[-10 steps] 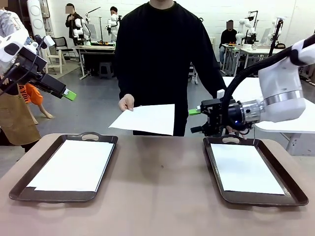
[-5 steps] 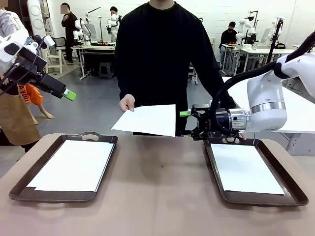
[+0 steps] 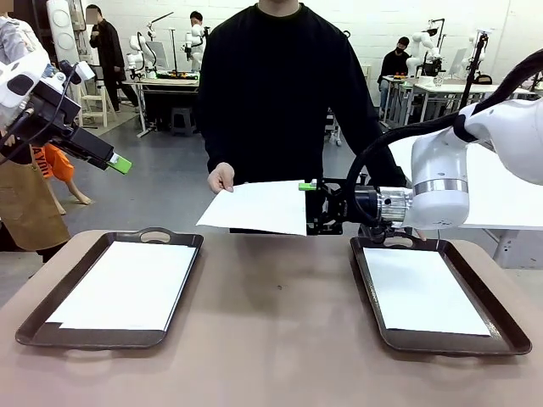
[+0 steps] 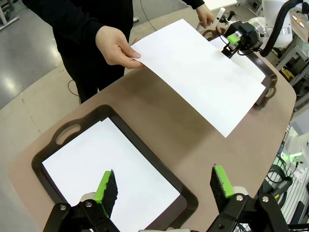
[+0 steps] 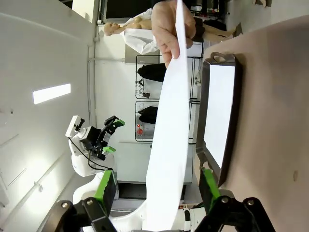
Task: Sort the A4 documents.
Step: Receive the A4 Paper.
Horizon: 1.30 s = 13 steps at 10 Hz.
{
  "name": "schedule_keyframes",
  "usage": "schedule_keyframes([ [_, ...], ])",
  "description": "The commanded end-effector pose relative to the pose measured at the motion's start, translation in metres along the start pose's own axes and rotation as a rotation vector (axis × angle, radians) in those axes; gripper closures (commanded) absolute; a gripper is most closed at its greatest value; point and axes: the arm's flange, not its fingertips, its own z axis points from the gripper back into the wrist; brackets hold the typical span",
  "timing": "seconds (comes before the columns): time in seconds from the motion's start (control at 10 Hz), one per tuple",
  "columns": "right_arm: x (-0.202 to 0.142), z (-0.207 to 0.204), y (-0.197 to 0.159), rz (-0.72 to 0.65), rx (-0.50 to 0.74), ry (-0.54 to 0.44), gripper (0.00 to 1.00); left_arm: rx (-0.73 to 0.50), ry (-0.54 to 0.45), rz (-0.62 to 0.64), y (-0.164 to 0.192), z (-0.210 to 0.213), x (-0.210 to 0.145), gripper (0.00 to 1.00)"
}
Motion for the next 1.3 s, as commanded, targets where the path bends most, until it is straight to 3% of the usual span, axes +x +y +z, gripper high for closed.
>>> schedule_keyframes([
  [0.0, 0.01, -0.015, 0.001, -0.021, 0.005, 0.002, 0.08, -0.005, -0.004, -0.011, 0.002, 0.001, -0.001, 0.0],
  [0.2, 0.009, -0.019, -0.005, -0.013, -0.001, 0.031, 0.11, -0.005, -0.004, -0.011, 0.002, 0.001, -0.001, 0.0],
  [0.3, 0.012, -0.019, -0.008, -0.006, -0.007, 0.032, 0.26, -0.005, -0.004, -0.011, 0.002, 0.001, -0.001, 0.0],
  [0.4, 0.012, -0.018, -0.009, -0.006, -0.01, 0.033, 0.29, -0.005, -0.004, -0.011, 0.002, 0.001, -0.001, 0.0],
  [0.5, 0.012, -0.017, -0.009, -0.007, -0.009, 0.033, 0.44, -0.005, -0.004, -0.011, 0.002, 0.001, -0.001, 0.0],
  [0.6, 0.013, -0.016, -0.01, -0.01, -0.009, 0.031, 0.47, -0.005, -0.004, -0.011, 0.002, 0.001, -0.001, 0.0],
  [0.7, 0.014, -0.014, -0.011, -0.013, -0.006, 0.03, 0.62, -0.005, -0.004, -0.011, 0.002, 0.001, -0.001, 0.0],
  [0.8, 0.015, -0.014, -0.011, -0.014, -0.002, 0.029, 0.65, -0.005, -0.004, -0.011, 0.002, 0.001, -0.001, 0.0],
  [0.9, 0.015, -0.014, -0.01, -0.014, -0.001, 0.031, 0.8, -0.005, -0.004, -0.011, 0.002, 0.001, -0.001, 0.0],
  [1.0, 0.016, -0.014, -0.009, -0.014, 0.004, 0.027, 0.83, -0.005, -0.004, -0.011, 0.002, 0.001, -0.001, 0.0],
  [1.1, 0.017, -0.014, -0.008, -0.014, 0.008, 0.027, 0.98, -0.005, -0.004, -0.011, 0.002, 0.001, -0.001, 0.0],
  [1.2, 0.017, -0.015, -0.009, -0.016, 0.008, 0.03, 1.0, -0.005, -0.004, -0.011, 0.002, 0.001, -0.001, 0.0],
])
